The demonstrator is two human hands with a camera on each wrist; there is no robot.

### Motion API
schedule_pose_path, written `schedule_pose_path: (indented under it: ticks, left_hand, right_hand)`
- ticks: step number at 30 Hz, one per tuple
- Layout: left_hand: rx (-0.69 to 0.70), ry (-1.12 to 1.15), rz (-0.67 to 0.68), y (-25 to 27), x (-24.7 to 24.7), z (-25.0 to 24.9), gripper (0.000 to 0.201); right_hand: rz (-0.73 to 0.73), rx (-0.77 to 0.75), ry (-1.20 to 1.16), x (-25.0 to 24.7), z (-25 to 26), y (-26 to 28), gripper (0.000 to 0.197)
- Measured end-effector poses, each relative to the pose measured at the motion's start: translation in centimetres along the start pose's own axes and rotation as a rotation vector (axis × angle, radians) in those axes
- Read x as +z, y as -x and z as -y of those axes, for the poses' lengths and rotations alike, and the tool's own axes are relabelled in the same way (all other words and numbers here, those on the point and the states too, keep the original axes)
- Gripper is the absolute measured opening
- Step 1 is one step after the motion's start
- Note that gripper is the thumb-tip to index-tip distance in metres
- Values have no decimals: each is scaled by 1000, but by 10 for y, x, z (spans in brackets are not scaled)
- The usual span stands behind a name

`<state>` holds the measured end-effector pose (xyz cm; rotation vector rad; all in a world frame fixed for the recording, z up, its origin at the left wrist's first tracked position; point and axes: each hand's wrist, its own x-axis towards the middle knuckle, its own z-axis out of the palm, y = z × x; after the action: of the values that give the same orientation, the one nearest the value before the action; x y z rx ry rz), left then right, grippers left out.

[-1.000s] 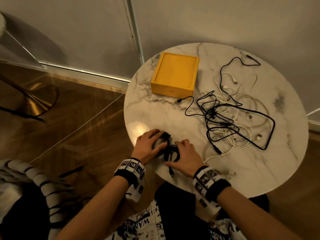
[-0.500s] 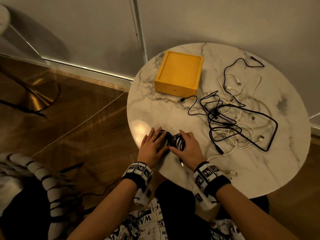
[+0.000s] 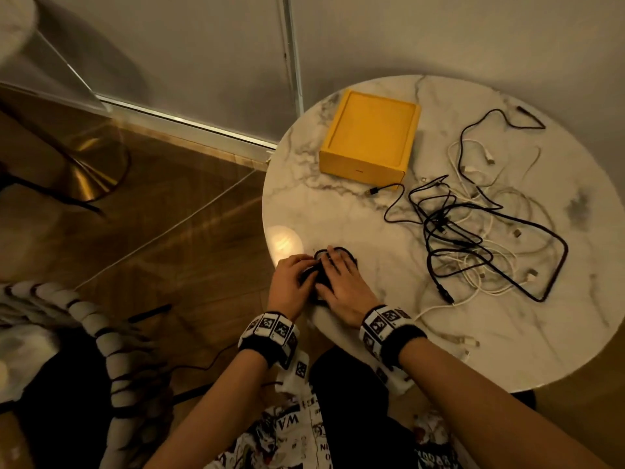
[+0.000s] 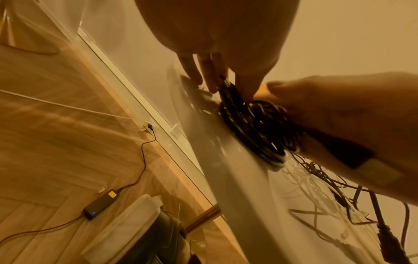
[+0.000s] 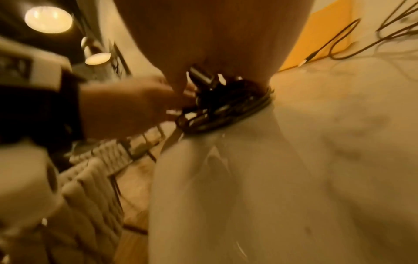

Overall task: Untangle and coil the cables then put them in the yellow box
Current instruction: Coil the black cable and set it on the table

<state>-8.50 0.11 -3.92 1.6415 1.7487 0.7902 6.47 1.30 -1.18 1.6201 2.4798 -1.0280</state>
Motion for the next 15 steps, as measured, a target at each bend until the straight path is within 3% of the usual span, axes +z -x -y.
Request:
schedule_pose_path:
  ticks: [3,6,9,13,15]
  left_hand:
    - [22,-2,-20,-2,1,3,19]
    - [16,-14,-23,-3,0,0,18]
    - [33,51,-37,-2,-1,-8,26]
    - [171,-151,145,6,3,-13,38]
    - [171,-195,186,7,0,-13,39]
  right_hand:
    - [-159,-11,-136,-12,-2,9,53]
    - [-332,65,-106,-17,-9,13,38]
    - [-233,171,-181,-13,-9,14,24]
    - [-217,222,-250,-8,-11,9,18]
    - [-232,221,-348,-13,-14,10,18]
